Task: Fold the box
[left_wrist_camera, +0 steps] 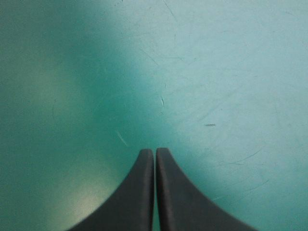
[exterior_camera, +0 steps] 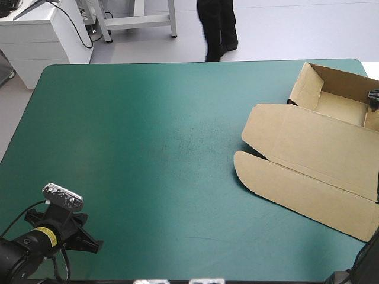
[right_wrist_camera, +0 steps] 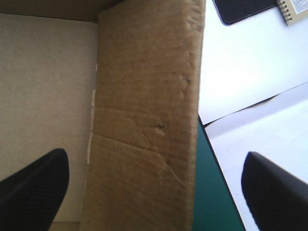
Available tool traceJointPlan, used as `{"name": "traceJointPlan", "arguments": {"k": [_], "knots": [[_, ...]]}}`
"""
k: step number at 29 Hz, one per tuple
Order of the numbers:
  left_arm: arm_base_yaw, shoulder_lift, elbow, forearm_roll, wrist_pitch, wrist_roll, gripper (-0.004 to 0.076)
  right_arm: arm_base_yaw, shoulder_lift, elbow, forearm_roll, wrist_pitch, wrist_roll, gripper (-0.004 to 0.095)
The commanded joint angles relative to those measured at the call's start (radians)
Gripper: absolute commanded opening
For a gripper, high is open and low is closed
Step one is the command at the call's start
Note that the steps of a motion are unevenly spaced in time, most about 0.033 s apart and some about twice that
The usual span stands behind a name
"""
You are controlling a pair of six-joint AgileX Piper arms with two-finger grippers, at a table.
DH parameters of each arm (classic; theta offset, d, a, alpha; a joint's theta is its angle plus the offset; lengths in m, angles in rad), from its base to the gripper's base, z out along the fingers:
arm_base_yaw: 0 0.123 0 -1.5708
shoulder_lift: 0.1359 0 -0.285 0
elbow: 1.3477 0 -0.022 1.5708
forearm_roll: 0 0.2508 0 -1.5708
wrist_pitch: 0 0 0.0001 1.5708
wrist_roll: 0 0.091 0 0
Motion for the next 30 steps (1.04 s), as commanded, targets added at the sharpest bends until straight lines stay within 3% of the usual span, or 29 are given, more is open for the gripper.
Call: {"name": "traceJointPlan", "arguments": {"k": [1,5,8,12,15,30], "knots": [[-0.001,0.004,-0.026,0.008,-0.060,-0.005,-0.0008,-0.005,-0.065,-0.058,-0.010,0.005,-0.006,0.0919],[-0.001,0.004,-0.026,0.010,-0.064,-0.005,-0.0008,-0.001,-0.065,-0.132,0.073,0.056,-0.022,0.0815],[-0.001,0.004,-0.026,0.010,-0.064,-0.005,-0.0008,-0.001,-0.065,-0.176,0.174,0.082,-0.033,0.0655],[-0.001,0.004,-0.026,0.010,-0.066,-0.005,-0.0008,0.010,-0.070,-0.194,0.310,0.094,-0.031,0.0260],[-0.001,0.004,-0.026,0.010,-0.067,-0.005,-0.0008,0.049,-0.074,-0.194,0.342,0.094,-0.049,-0.0018],[-0.001,0.004,-0.026,0.010,-0.076,-0.005,-0.0008,0.503,-0.097,-0.194,0.191,0.094,-0.069,0.0000]]}}
